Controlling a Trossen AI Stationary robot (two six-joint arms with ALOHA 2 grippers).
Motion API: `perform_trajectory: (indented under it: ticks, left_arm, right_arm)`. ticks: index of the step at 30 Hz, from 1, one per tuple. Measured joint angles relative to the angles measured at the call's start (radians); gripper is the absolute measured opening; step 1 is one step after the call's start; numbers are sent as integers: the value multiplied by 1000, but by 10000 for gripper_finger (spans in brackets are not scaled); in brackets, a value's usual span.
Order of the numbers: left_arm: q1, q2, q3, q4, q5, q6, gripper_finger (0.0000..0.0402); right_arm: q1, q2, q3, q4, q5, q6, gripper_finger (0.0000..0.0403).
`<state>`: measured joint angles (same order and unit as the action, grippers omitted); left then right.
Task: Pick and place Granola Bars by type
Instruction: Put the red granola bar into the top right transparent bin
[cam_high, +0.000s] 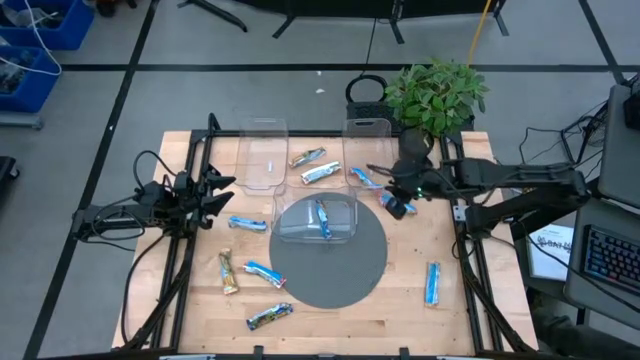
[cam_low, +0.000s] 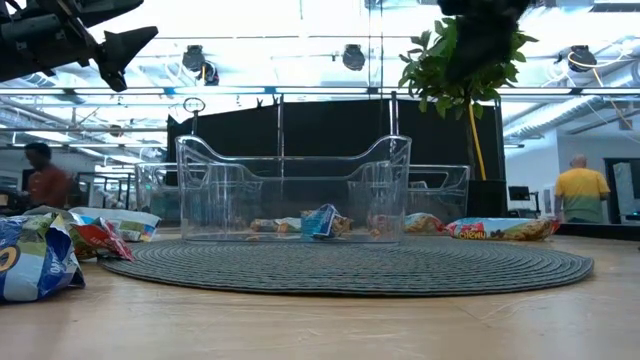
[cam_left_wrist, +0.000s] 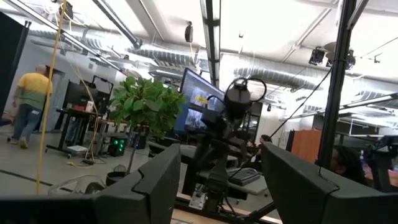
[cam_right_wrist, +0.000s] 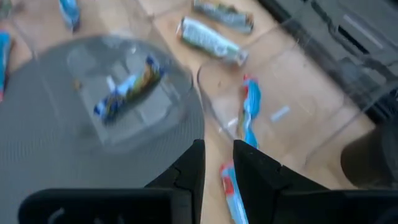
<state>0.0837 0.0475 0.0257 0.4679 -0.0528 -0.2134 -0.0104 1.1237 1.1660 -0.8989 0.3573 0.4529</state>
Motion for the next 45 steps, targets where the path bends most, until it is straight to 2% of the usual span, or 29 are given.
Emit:
perform_trajectory:
  ticks: [16, 22, 30, 38, 45]
  left_arm:
    - [0, 0, 0, 0, 0, 0, 225]
    - [0, 0, 0, 0, 0, 0, 225]
    - [0, 0, 0, 0, 0, 0, 225]
    - [0, 0, 0, 0, 0, 0, 225]
    - [0, 0, 0, 0, 0, 0, 225]
  right_arm:
    - [203, -57, 1, -412, -49, 104, 55]
    - [209, -64, 2, -428, -101, 80, 62]
    - [209, -63, 2, -433, -99, 59, 95]
    - [209, -63, 2, -434, -94, 80, 155]
    - [208, -60, -1, -424, -39, 85, 202]
